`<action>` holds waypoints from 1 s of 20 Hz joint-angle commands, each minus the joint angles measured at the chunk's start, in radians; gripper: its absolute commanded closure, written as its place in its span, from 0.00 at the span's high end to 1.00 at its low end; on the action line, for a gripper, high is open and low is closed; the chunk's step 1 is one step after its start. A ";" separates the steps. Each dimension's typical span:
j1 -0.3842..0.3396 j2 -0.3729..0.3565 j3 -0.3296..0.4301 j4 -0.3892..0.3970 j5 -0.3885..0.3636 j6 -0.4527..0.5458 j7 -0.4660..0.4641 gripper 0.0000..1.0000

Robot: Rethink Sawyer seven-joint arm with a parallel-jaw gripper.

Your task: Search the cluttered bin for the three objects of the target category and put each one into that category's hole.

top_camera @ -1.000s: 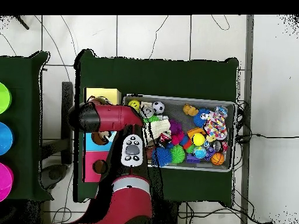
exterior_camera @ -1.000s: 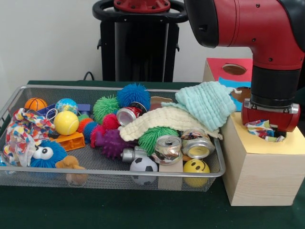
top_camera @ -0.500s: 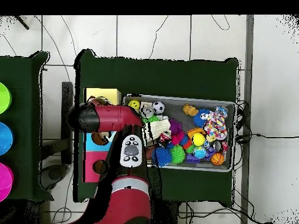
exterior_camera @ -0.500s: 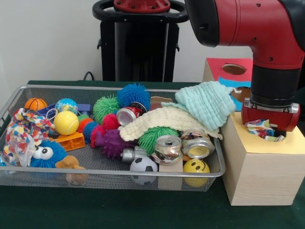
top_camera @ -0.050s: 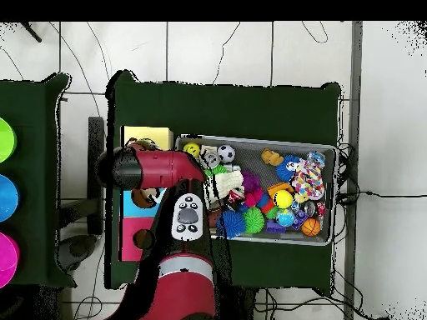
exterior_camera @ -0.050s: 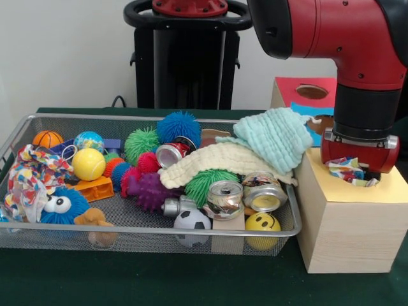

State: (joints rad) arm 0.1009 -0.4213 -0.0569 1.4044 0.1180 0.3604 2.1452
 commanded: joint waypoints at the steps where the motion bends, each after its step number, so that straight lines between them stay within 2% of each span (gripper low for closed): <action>1: -0.030 -0.068 -0.007 0.134 -0.059 0.225 0.007 1.00; 9: -0.067 -0.120 0.019 0.161 -0.049 0.268 -0.009 1.00; 13: -0.049 -0.141 -0.007 0.153 -0.058 0.312 0.007 1.00; 20: -0.066 -0.196 0.008 0.180 -0.054 0.377 -0.015 1.00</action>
State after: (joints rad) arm 0.0856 -0.5399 -0.0538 1.4512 0.1174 0.5076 2.1448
